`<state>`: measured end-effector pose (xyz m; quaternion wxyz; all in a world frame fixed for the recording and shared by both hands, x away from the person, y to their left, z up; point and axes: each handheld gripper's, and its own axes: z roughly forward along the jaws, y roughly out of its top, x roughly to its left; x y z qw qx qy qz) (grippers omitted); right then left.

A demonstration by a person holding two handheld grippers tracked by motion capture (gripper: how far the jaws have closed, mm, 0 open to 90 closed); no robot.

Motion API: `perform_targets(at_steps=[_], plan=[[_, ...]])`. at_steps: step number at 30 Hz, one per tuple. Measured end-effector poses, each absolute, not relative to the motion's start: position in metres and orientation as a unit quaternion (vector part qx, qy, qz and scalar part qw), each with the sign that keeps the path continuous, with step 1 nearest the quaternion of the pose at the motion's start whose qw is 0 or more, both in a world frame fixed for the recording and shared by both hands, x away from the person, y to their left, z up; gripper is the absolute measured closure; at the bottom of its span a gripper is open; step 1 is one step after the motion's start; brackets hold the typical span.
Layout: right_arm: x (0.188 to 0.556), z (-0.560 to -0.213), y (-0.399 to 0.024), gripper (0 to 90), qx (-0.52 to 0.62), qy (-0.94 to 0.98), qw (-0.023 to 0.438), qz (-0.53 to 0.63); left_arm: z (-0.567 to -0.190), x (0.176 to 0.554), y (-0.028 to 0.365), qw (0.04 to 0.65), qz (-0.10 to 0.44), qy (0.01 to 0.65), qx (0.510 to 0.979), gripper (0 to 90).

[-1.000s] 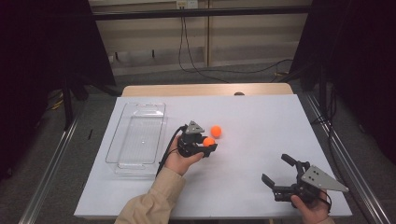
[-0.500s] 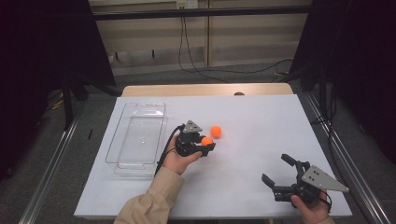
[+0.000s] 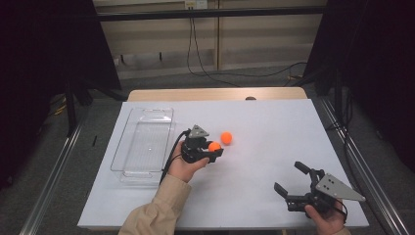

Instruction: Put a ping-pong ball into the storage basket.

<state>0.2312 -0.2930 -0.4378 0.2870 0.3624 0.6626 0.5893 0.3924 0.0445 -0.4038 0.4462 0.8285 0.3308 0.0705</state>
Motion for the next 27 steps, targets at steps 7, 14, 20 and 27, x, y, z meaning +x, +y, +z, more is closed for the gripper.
perform_targets(at_steps=[7,14,20,27], plan=[[0.231,-0.438,-0.293,1.5,0.362,0.663,0.287,0.59,-0.401,0.393,0.048,0.445,0.074,0.337,0.827,50.9],[0.231,-0.438,-0.293,1.8,0.361,0.663,0.287,0.59,-0.399,0.394,0.051,0.443,0.075,0.338,0.827,50.9],[0.231,-0.438,-0.293,1.9,0.361,0.663,0.286,0.591,-0.398,0.394,0.053,0.443,0.073,0.345,0.824,50.9],[0.231,-0.438,-0.293,1.9,0.36,0.663,0.286,0.59,-0.396,0.395,0.056,0.444,0.072,0.352,0.821,50.9]])
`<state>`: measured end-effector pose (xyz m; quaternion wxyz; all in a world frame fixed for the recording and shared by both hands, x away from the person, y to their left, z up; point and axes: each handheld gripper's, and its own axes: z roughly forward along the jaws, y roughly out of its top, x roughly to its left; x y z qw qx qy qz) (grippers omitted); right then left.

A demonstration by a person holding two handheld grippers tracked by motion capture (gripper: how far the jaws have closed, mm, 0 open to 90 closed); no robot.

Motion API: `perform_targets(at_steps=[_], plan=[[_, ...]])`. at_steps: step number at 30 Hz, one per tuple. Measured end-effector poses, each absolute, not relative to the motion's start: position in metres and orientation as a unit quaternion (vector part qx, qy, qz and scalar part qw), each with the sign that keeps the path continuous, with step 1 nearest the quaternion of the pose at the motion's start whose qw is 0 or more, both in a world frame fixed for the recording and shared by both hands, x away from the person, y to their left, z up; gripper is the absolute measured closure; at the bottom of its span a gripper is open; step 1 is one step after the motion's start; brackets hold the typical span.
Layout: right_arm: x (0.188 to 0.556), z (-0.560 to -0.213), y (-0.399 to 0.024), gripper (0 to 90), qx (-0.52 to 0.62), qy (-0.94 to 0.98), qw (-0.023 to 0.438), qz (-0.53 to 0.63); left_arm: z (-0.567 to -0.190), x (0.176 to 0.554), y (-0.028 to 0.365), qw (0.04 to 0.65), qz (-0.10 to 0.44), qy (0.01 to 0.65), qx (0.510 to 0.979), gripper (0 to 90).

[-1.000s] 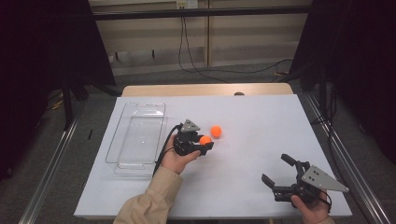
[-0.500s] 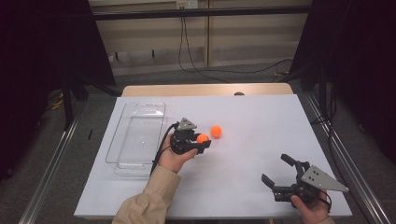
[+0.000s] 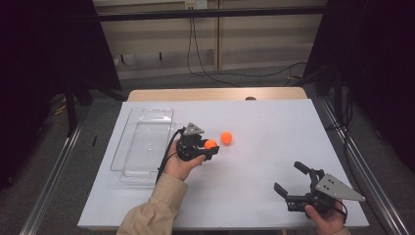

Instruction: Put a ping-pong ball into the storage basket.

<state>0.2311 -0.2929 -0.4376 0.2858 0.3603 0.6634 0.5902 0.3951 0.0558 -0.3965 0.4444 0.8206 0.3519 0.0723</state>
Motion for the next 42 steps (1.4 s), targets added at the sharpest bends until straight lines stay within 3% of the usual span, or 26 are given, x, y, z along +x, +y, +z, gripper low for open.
perform_targets(at_steps=[42], plan=[[0.231,-0.438,-0.293,2.0,0.361,0.664,0.285,0.59,-0.389,0.398,0.069,0.44,0.069,0.373,0.814,50.9]])
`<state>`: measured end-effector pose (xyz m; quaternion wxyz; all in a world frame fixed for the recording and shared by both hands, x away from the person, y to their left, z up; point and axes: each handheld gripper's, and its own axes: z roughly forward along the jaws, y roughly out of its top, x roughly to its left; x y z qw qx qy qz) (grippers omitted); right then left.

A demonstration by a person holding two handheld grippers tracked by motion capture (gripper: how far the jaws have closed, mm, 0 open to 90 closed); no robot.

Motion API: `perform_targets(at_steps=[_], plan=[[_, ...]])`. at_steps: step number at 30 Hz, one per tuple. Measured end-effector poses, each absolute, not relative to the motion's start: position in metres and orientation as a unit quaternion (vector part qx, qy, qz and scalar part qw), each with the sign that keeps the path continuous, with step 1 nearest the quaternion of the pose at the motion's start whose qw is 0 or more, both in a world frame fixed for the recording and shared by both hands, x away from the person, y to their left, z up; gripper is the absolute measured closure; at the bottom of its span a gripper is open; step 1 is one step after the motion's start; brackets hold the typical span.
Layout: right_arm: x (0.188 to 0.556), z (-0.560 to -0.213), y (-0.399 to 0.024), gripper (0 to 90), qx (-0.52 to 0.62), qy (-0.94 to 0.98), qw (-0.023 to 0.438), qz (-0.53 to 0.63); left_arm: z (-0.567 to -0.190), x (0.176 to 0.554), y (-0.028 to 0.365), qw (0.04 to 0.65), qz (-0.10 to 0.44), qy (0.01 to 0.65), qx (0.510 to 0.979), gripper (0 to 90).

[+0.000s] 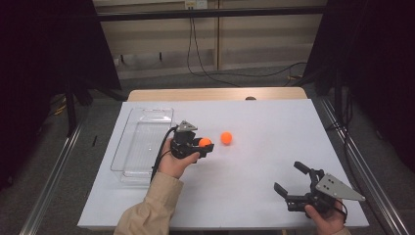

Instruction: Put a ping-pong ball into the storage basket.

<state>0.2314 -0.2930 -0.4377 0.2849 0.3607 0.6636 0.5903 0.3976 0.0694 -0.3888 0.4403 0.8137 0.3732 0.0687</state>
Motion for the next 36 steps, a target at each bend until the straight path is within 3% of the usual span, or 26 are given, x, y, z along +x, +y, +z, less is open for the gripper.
perform_targets(at_steps=[36], plan=[[0.231,-0.438,-0.293,2.1,0.36,0.663,0.285,0.591,-0.381,0.401,0.088,0.446,0.071,0.393,0.801,50.9]])
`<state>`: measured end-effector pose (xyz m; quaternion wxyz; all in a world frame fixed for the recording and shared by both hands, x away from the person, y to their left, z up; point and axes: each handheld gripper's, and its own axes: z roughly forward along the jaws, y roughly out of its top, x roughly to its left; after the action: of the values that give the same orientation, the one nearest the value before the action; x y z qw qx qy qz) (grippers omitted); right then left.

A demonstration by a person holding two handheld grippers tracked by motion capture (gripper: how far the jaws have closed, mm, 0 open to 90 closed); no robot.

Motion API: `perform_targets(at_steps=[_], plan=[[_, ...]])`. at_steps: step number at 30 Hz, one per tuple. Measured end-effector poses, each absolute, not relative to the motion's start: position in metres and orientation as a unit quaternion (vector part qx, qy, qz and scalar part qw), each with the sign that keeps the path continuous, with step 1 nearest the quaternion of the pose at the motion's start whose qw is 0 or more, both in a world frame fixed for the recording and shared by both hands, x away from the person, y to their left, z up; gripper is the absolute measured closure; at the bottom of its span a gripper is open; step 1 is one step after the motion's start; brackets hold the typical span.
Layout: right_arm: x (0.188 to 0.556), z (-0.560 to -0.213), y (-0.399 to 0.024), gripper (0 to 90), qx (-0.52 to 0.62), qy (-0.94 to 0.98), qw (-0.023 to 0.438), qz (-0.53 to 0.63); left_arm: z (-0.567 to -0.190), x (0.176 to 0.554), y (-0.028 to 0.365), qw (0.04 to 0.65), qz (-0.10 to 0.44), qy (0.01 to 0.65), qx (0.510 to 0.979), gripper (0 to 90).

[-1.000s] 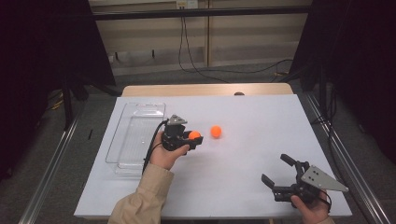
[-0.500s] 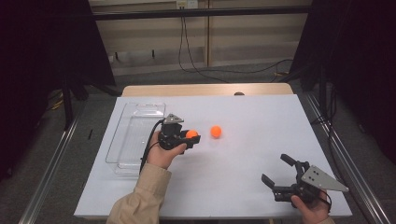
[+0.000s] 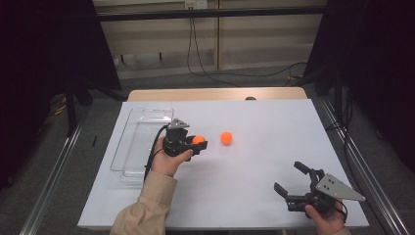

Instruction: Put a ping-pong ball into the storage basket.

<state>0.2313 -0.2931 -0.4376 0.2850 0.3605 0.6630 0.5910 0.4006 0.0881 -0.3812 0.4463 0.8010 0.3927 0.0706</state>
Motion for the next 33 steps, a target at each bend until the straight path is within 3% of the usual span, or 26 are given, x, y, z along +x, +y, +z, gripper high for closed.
perform_targets(at_steps=[33], plan=[[0.231,-0.438,-0.293,2.1,0.36,0.663,0.285,0.591,-0.377,0.402,0.099,0.448,0.069,0.402,0.796,50.9]])
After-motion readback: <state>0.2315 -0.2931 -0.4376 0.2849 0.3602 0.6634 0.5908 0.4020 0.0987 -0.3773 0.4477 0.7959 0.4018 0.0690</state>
